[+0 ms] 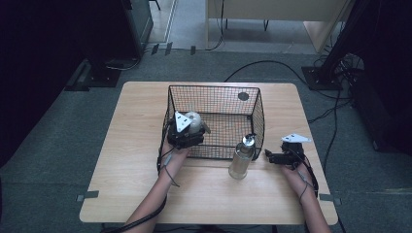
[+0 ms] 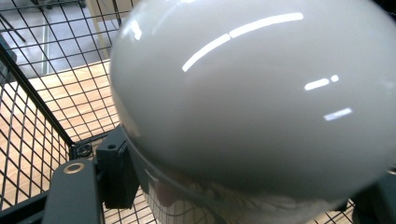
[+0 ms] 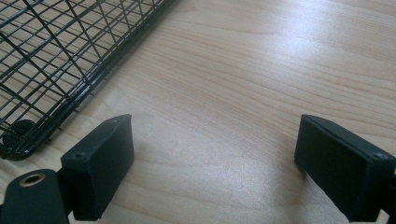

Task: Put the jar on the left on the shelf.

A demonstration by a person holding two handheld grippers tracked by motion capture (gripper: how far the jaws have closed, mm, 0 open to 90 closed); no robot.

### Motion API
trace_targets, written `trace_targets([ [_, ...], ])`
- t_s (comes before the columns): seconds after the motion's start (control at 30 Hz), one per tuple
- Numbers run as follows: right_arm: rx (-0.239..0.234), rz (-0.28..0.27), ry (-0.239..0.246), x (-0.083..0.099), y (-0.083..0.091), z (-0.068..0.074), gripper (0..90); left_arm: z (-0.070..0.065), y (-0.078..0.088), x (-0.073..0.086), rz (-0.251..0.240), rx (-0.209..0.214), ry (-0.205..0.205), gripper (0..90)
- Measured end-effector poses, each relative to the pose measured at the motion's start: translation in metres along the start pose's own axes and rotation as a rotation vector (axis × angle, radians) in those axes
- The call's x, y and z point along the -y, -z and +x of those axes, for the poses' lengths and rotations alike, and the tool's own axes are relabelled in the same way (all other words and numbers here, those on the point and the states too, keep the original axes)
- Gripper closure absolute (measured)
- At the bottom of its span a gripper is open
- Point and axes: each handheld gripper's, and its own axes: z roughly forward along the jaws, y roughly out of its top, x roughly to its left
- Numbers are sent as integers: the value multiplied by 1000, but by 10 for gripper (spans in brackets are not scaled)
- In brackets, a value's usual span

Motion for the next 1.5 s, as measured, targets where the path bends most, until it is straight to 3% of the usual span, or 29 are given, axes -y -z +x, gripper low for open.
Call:
trace_targets([
  [0.1, 0, 0, -1, 0, 0, 0, 115, 2, 2, -1, 1, 1, 5, 216],
  [0.43, 0, 0, 0, 0, 0, 0, 115, 3, 8, 0, 25, 12, -3, 215],
  [0.57, 0, 1, -1, 0, 0, 0, 115, 1, 10, 0, 53, 2, -32, 215],
  [0.8, 0, 0, 0, 0, 0, 0, 115, 1, 14, 0, 82, 31, -17, 214],
  [0.97, 0, 0, -1, 0, 0, 0, 115, 1, 18, 2, 89, 29, -37, 204],
  [1.23, 0, 0, 0, 0, 0, 0, 115, 4, 26, 1, 98, 54, -15, 204],
  [1.5, 0, 0, -1, 0, 0, 0, 115, 1, 31, 1, 119, 65, -37, 204],
])
